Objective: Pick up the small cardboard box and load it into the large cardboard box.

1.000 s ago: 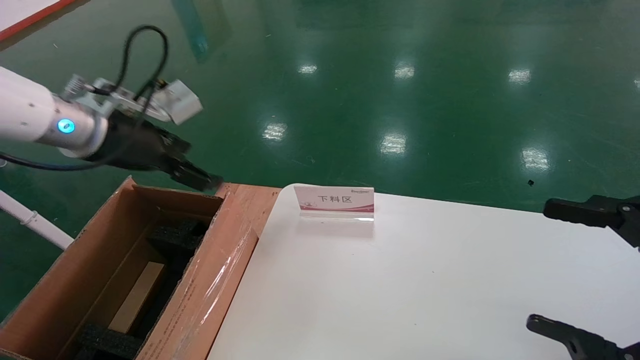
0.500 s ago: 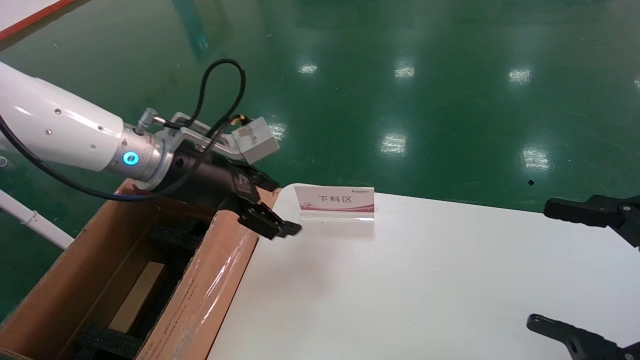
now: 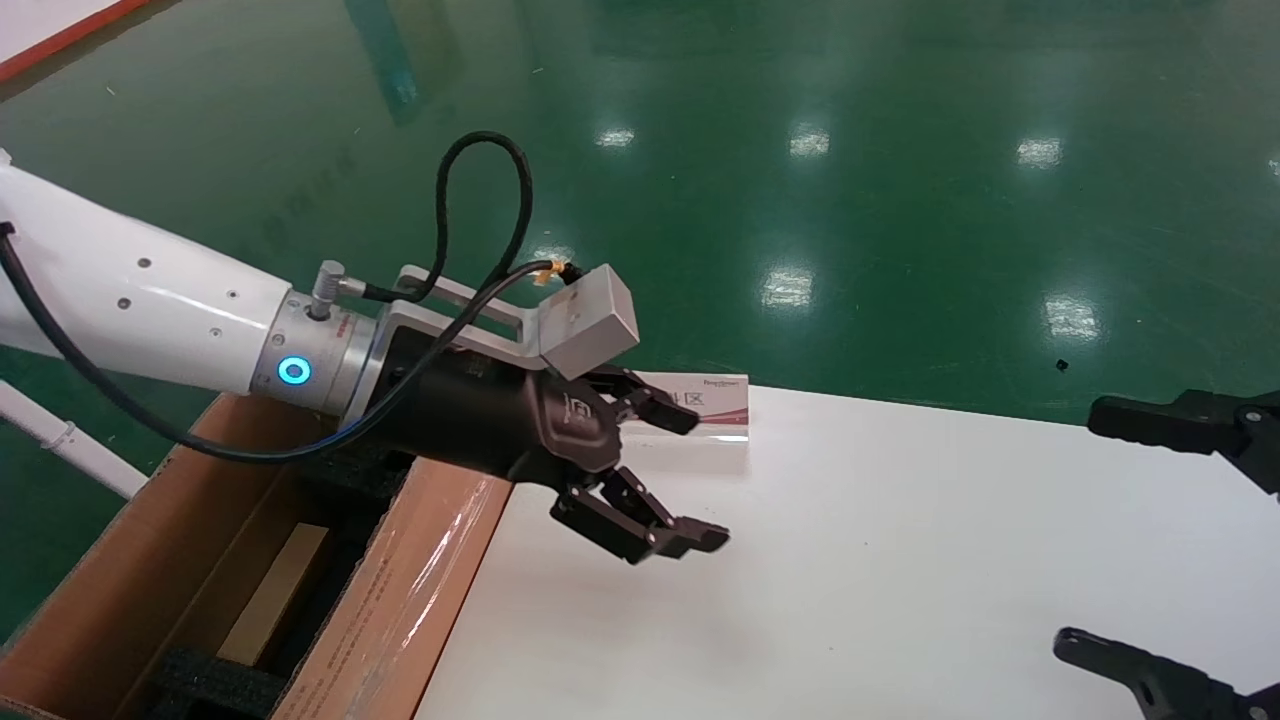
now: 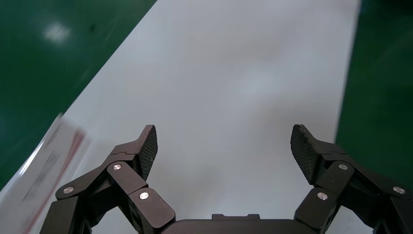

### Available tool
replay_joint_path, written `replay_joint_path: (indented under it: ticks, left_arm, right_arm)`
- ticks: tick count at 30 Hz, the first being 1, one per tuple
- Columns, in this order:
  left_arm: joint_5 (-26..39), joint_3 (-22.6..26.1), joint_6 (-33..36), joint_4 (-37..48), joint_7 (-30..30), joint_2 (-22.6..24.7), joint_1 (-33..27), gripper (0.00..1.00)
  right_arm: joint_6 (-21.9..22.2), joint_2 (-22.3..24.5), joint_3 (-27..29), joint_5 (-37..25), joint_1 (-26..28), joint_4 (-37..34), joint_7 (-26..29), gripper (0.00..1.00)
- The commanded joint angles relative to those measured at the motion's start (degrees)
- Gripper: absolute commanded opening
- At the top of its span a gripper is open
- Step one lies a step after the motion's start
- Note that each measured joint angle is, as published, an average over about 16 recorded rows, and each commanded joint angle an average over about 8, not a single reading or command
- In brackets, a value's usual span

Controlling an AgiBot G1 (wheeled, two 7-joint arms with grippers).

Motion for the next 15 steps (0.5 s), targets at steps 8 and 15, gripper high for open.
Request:
replay_joint_path:
  ticks: [8, 15]
  left_arm:
    - [-6.19, -17.62, 5.43, 0.65, 9.71, 0.92, 13.27, 1.0]
    - [-11.06, -31.47, 9.69, 1.16, 17.34, 1.64, 23.7, 1.0]
  right_arm:
    - [-0.07, -0.07, 0.18, -0.13, -0.05, 0.04, 0.1, 1.0]
    - [-0.13, -0.13, 0.33, -0.23, -0.09, 0.08, 0.19, 1.0]
